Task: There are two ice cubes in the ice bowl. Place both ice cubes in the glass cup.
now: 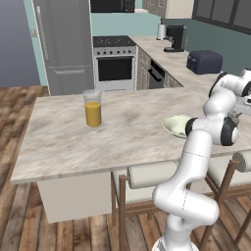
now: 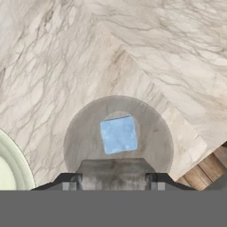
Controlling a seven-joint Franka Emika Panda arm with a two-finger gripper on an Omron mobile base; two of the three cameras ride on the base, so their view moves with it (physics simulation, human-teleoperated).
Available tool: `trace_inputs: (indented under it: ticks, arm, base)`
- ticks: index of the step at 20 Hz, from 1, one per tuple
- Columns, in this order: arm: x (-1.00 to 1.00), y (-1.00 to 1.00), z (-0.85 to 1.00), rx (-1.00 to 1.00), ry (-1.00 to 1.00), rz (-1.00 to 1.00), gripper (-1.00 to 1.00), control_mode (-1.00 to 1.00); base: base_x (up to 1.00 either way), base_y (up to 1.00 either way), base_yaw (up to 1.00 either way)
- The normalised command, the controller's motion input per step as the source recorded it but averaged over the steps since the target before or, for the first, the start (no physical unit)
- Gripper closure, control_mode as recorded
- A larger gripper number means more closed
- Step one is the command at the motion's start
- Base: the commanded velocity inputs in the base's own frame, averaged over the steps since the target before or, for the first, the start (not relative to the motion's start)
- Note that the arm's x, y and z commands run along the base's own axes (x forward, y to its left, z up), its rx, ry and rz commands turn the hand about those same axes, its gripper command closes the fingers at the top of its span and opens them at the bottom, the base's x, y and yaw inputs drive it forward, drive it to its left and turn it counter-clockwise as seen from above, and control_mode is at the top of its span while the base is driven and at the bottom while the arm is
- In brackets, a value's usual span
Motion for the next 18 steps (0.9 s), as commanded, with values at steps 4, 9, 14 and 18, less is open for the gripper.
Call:
trace_inputs:
  ticks: [4, 9, 14, 18]
  arm:
    - [0.14, -0.03, -0.29, -0.01, 0.00, 0.00, 1.00, -1.00]
    - [0.15, -0.07, -0.14, 0.00, 0.00, 0.00, 1.00, -1.00]
    - [0.08, -0.02, 0.00, 0.00, 0.00, 0.00, -1.00, -1.00]
    - [0.03, -0.13, 0.00, 0.00, 0.00, 0.00, -1.00, -1.00]
  base:
    - [0.00, 0.00, 0.00]
    - [0.00, 0.00, 0.00]
    - [0.00, 0.00, 0.00]
    - [0.00, 0.00, 0.00]
